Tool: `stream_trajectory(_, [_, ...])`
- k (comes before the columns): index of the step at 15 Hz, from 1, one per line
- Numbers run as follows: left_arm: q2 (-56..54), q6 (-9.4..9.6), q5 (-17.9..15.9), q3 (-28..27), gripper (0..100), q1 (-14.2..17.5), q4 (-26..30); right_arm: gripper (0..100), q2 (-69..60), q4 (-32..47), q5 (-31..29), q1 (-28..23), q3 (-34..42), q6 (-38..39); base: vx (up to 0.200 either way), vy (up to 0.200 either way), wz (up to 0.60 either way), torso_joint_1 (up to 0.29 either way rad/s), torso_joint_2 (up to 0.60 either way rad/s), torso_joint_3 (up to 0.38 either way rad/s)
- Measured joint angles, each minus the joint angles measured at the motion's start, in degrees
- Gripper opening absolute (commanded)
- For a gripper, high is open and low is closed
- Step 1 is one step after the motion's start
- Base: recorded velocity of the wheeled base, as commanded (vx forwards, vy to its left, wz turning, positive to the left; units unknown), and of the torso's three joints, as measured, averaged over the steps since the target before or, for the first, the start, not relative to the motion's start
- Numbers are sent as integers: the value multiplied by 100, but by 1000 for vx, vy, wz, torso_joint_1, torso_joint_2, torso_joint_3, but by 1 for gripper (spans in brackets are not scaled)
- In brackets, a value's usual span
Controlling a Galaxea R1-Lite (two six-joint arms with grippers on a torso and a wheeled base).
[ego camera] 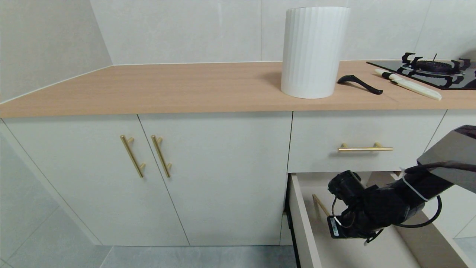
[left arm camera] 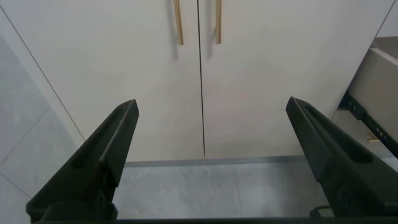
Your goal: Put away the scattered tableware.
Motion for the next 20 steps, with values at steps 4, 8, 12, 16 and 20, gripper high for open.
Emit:
stream_trajectory(4, [0,0,0,0,100,2,2,0,405,-267,-116,-69,37,2,0,0,0,0,0,0])
stream_trajectory(8, [0,-2,0,0,100,0,2,0,607,-418,-179,-122,107,5,0,0,0,0,0,0])
stream_trajectory(12, [0,0,0,0,100,0,2,100,684,-429,-173,-141,111,0,0,0,0,0,0,0])
stream_trajectory(16, [0,-2,2,0,100,0,0,100,673,-490,-156,-144,102,9,0,0,0,0,0,0])
stream_trajectory(20, [0,0,0,0,100,0,0,100,295,-482,-151,-130,227,-5,0,0,0,0,0,0])
